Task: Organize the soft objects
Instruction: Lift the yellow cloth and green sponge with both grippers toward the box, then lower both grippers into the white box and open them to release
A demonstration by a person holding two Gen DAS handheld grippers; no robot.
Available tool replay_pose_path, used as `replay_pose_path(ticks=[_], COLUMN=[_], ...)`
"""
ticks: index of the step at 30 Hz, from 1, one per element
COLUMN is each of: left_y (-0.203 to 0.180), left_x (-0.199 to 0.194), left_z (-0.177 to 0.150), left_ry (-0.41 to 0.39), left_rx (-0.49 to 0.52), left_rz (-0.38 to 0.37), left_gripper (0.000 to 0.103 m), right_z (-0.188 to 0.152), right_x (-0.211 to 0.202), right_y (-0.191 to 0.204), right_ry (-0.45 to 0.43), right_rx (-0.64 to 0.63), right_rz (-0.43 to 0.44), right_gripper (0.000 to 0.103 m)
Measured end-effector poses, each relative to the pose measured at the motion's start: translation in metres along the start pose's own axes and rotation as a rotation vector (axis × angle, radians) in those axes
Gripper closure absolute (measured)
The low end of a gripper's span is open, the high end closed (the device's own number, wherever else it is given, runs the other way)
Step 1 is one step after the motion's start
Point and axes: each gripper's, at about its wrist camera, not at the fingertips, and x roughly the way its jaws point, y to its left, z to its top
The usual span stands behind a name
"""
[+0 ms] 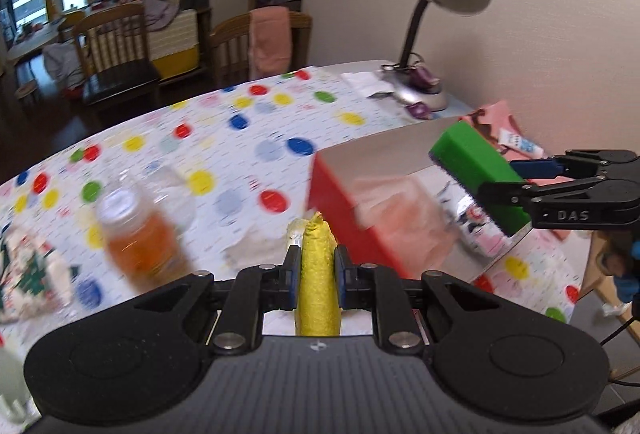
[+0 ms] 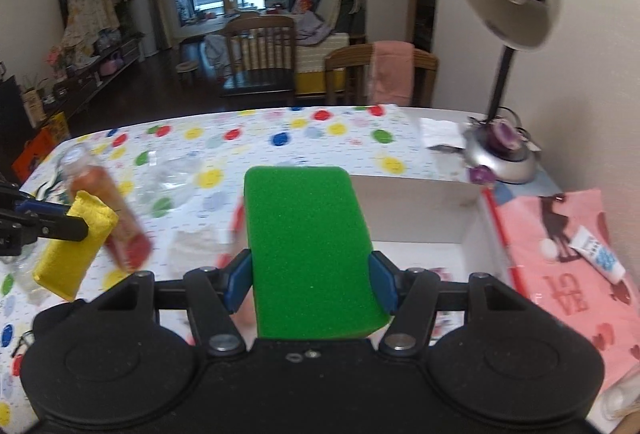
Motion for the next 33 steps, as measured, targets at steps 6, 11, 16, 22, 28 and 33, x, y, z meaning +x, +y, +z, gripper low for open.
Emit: replay_pose_path(ticks=[6,11,16,22,28,33], left_y=[-0.044,-0.071,-0.092,-0.113,-0.119,-0.115], left_x=[0.026,0.054,0.085,0.126,0.172,0.203], left_z=[0.025,0.042,0.063,0.082,0.089,0.091], left_ry=[0.012,0.044,0.075,0.102,0.169,0.225], left_rx=[0.049,0.089,0.112,0.139,0.097,0.058], left_rz=[-0.035,-0.049,-0.062,-0.068,-0.067,-0.050], left_gripper=[0.087,0.087,0.087,0.087,0.087,0.087], right_z=[-0.001,-0.005,-0.012,-0.021,-0.029,-0.036], right_x=[0.011,0.023,0.036,0.049,0.062,0.074], right_y=[-0.046,-0.070,-0.087,-0.087,-0.087,-0.082], right_ry=[0.021,0.042,0.079,0.114,0.165,0.194], right_rx=[0.035,0.034,0.024,-0.037,-0.041,-0.074], right_rz=[-0.041,-0.065,-0.071,-0.084,-0.100,-0.117], right_gripper=[0.042,0.042,0.042,0.041,0.041,0.040])
